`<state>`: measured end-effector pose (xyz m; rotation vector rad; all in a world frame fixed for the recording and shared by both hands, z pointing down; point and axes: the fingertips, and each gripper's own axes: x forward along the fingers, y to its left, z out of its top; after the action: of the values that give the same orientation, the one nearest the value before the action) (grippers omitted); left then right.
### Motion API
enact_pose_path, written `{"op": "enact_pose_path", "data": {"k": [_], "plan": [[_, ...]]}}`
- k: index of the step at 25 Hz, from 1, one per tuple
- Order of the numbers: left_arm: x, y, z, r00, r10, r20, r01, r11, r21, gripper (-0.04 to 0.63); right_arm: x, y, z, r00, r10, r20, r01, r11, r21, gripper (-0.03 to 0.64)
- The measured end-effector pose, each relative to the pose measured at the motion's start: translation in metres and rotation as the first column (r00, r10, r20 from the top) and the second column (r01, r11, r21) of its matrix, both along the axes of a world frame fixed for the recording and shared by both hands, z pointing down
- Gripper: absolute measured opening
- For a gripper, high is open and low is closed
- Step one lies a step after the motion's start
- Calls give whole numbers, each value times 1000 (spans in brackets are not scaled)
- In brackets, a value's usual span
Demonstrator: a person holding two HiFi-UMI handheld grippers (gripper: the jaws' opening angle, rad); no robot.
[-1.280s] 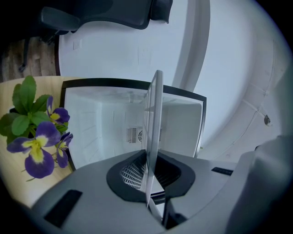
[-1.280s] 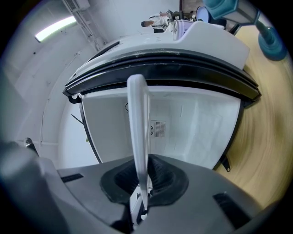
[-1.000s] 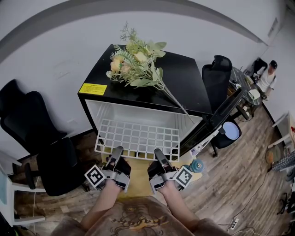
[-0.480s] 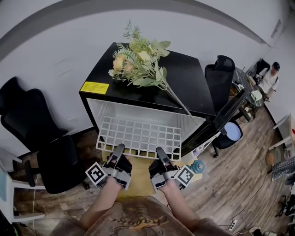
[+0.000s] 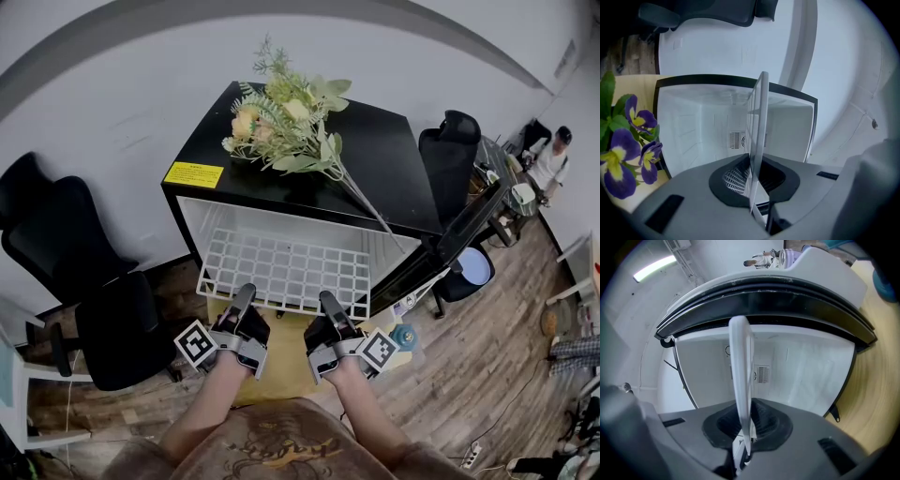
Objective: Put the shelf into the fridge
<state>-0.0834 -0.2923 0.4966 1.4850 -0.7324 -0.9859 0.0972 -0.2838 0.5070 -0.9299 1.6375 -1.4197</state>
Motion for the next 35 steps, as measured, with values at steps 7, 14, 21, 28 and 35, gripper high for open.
{"op": "enact_pose_path", "data": {"k": [7, 14, 21, 28, 35], "plan": [[2, -11, 0, 1000, -3, -9, 3, 1000, -3, 54, 2, -11, 0, 1000, 11, 3, -11, 1000, -2, 23], [3, -24, -1, 1000, -10, -18, 10, 1000, 2, 55, 4, -24, -1, 1000, 26, 15, -26, 1000, -3, 23], [4, -33, -1, 999, -23, -31, 23, 1000, 10, 57, 6, -32, -1, 999, 37, 21, -37, 999, -8, 25], [5, -41, 0, 999, -25, -44, 25, 1000, 14, 58, 6, -41, -1, 999, 40, 21, -40, 999, -9, 26], [7, -51, -1, 1000, -19, -25, 20, 1000, 7, 58, 8, -50, -2, 999, 47, 20, -46, 999, -9, 26]]}}
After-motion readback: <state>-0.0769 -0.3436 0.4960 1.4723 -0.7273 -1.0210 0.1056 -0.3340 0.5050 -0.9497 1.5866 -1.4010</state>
